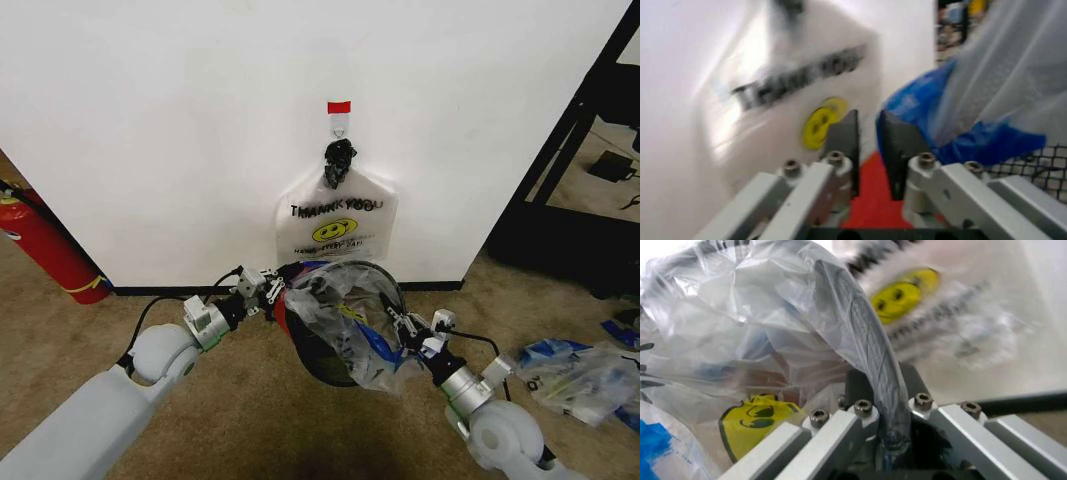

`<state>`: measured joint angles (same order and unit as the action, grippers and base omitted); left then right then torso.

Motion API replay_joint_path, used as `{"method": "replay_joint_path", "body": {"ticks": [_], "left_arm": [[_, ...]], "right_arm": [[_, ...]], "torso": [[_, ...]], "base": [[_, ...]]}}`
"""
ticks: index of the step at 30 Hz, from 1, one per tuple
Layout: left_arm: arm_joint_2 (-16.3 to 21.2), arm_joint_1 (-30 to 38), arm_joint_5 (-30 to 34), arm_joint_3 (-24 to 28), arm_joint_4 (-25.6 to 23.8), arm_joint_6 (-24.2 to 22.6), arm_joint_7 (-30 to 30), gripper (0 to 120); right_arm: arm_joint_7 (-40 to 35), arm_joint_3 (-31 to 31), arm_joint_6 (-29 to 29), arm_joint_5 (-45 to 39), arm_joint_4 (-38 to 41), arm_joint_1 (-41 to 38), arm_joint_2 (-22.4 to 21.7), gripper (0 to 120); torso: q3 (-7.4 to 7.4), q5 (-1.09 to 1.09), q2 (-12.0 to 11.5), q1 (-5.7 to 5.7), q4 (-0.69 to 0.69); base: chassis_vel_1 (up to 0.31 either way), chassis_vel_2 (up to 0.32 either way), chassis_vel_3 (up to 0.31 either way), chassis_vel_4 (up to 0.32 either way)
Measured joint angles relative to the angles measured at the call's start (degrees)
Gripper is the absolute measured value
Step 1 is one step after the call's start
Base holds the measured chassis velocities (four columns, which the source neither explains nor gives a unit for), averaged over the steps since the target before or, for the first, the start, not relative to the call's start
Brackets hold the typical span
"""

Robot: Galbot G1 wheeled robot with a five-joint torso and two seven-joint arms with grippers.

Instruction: Pick up the garbage bag from the wall and place it over the trash bin.

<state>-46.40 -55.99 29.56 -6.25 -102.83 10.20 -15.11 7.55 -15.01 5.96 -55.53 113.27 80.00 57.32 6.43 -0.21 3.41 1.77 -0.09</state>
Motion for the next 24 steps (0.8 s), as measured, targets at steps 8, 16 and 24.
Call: {"method": "replay_joint_path", "body": {"ticks": [8, 16, 24], "left_arm": [[-1.51, -2.44, 4.52, -1.14, 0.24, -3.84, 15.18, 50], [-3.43, -18.44, 12.41, -3.61, -21.49, -11.43, 36.9, 80], [-4.76, -29.13, 12.7, 3.8, -31.15, -15.27, 31.67, 100]], "right_arm": [[-12.47, 4.38, 0.72, 1.53, -0.22, -0.57, 2.36, 0], [-26.1, 10.02, 6.09, 4.88, -2.67, -2.89, 7.33, 0], [-31.2, 13.32, 8.99, 9.33, -5.71, -5.49, 9.3, 0]], "torso": [[0.0, -0.01, 0.0, 0.0, -0.01], [0.0, -0.01, 0.0, 0.0, 0.05], [0.0, 0.0, 0.01, -0.01, 0.01]], "base": [[0.0, 0.0, 0.0, 0.0], [0.0, 0.0, 0.0, 0.0], [0.0, 0.0, 0.0, 0.0]]}}
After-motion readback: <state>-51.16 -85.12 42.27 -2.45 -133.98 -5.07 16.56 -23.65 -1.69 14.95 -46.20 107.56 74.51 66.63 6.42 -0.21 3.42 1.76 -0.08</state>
